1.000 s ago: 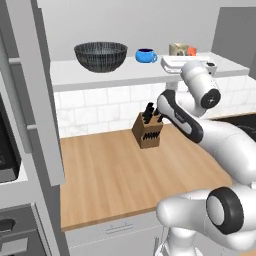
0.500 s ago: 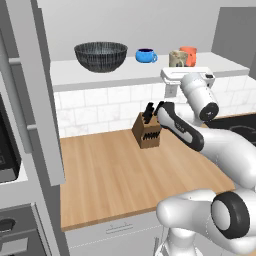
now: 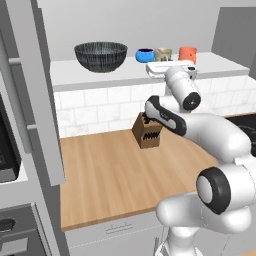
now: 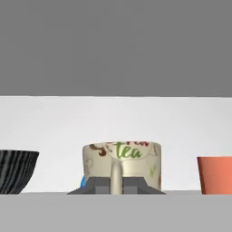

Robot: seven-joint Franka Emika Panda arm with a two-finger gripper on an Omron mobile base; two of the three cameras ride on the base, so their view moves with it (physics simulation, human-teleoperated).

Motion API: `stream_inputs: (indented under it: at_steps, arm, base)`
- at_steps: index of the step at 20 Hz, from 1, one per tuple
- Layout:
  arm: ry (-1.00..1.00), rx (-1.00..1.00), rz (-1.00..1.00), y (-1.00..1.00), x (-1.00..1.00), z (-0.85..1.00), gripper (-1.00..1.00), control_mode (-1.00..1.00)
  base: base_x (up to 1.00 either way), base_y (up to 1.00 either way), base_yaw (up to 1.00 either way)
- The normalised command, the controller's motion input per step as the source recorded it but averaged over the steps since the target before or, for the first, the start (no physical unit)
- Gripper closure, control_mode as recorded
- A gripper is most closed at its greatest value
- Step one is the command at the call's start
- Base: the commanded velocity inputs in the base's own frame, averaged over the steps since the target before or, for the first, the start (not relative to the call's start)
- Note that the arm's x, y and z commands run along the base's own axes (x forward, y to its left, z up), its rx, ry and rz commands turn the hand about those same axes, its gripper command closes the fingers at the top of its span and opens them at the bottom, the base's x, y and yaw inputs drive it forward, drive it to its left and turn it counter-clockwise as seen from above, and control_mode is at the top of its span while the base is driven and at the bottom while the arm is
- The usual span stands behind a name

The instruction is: Gather all objects into one cabinet and sort the glasses and bowls to opposite sides.

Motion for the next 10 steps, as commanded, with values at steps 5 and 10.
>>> stream_inputs:
  at_steps: [5,10]
  arm:
    - [-0.03,0.00,0.00,0.02,0.16,0.00,1.00,-1.00]
    - [-0.02,0.00,0.01,0.00,0.34,0.11,1.00,-1.00]
  base:
    - [0.00,0.00,0.00]
    - [0.00,0.00,0.00]
